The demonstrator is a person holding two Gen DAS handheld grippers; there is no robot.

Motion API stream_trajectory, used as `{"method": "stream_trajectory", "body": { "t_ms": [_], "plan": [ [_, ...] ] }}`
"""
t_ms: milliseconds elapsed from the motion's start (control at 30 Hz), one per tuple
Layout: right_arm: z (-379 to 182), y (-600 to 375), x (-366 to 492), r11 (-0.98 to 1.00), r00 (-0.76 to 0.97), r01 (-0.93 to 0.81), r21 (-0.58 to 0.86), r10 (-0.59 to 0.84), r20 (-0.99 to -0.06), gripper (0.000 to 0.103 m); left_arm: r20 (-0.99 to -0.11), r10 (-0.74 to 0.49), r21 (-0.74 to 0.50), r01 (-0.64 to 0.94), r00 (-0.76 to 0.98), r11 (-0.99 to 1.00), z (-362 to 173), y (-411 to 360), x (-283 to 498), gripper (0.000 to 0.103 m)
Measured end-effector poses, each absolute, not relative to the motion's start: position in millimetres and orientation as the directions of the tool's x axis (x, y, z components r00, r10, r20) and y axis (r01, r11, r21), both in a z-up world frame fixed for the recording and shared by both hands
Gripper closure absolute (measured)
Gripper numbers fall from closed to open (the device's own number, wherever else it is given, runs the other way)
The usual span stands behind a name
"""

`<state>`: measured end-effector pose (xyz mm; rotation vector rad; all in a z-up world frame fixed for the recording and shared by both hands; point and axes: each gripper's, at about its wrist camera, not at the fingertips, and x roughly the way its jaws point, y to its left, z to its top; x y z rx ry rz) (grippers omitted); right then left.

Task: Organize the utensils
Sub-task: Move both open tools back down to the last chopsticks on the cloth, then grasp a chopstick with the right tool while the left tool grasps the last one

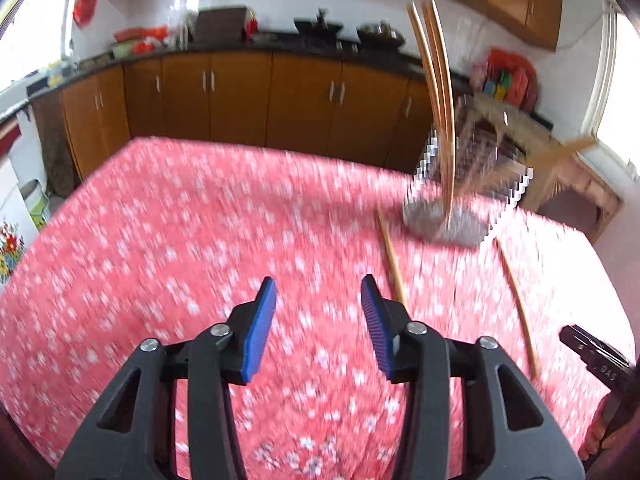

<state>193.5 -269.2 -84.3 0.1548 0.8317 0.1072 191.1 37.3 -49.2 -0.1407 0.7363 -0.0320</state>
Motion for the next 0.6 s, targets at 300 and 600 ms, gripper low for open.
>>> {"method": "stream_trajectory", "body": {
  "t_ms": [300,600],
  "plan": [
    [-106,-239,204,0.996,0.628,-0.064,0.055,0.083,-0.774,0.082,-0.701,-0.131,-0.131,0.054,0.701,0.990,-70,21,190,0.055],
    [-107,-302,227,0.979,0.629,0.168,0.117,-0.015,-0.777,0.096,-0.731,-0.190,-0.149,0.118,0.655,0.982,-87,-16,197,0.055]
  ]
}}
